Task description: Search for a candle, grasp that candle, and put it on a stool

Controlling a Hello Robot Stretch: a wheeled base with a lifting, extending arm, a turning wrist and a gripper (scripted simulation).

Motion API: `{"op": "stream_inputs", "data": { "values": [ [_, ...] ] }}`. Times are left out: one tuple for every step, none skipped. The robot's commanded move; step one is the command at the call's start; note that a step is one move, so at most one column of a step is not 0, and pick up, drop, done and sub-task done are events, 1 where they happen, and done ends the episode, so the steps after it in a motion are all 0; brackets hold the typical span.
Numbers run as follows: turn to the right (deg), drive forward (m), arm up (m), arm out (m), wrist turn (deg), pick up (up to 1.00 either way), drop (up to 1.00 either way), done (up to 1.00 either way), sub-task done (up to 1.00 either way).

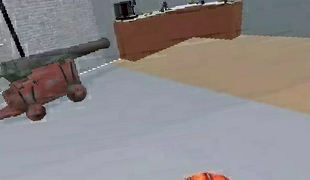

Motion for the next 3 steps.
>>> {"op": "stream_inputs", "data": {
  "values": [
    [0.0, 0.50, 0.00, 0.00, 0.0, 0.00, 0.00, 0.00, 0.00],
    [45.0, 0.00, 0.00, 0.00, 0.0, 0.00, 0.00, 0.00, 0.00],
    [0.0, 1.00, 0.00, 0.00, 0.0, 0.00, 0.00, 0.00, 0.00]
  ]
}}
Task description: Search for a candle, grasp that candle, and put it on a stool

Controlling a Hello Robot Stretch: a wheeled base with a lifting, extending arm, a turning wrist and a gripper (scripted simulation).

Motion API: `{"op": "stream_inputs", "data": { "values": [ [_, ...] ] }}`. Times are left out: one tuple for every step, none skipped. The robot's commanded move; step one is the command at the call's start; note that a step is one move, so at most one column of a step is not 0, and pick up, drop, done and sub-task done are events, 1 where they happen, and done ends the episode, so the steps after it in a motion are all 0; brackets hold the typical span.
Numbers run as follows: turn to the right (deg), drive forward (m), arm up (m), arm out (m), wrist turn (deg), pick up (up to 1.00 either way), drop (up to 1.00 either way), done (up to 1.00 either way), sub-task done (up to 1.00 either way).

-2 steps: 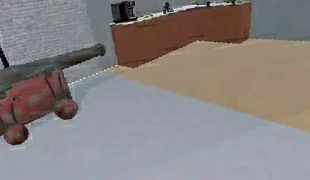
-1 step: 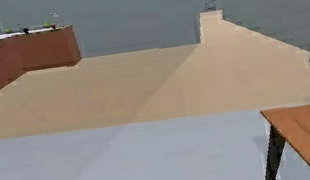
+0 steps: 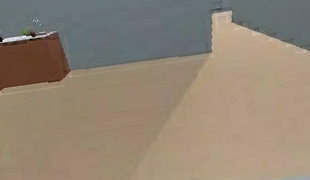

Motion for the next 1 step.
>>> {"op": "stream_inputs", "data": {
  "values": [
    [6.0, 0.00, 0.00, 0.00, 0.0, 0.00, 0.00, 0.00, 0.00]
  ]
}}
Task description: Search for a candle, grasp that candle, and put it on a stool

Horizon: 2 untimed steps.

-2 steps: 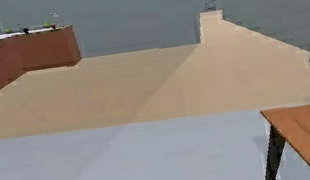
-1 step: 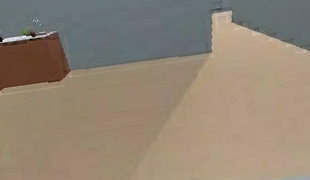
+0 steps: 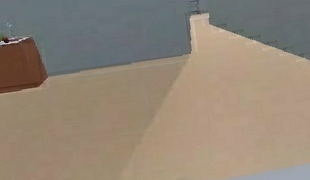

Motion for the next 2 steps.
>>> {"op": "stream_inputs", "data": {
  "values": [
    [0.0, 0.50, 0.00, 0.00, 0.0, 0.00, 0.00, 0.00, 0.00],
    [24.0, 0.00, 0.00, 0.00, 0.0, 0.00, 0.00, 0.00, 0.00]
  ]
}}
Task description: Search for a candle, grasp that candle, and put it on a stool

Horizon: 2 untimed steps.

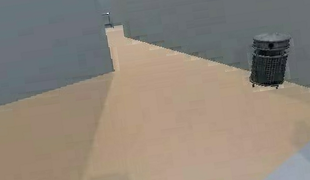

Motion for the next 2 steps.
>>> {"op": "stream_inputs", "data": {
  "values": [
    [0.0, 1.00, 0.00, 0.00, 0.0, 0.00, 0.00, 0.00, 0.00],
    [0.0, 1.00, 0.00, 0.00, 0.0, 0.00, 0.00, 0.00, 0.00]
  ]
}}
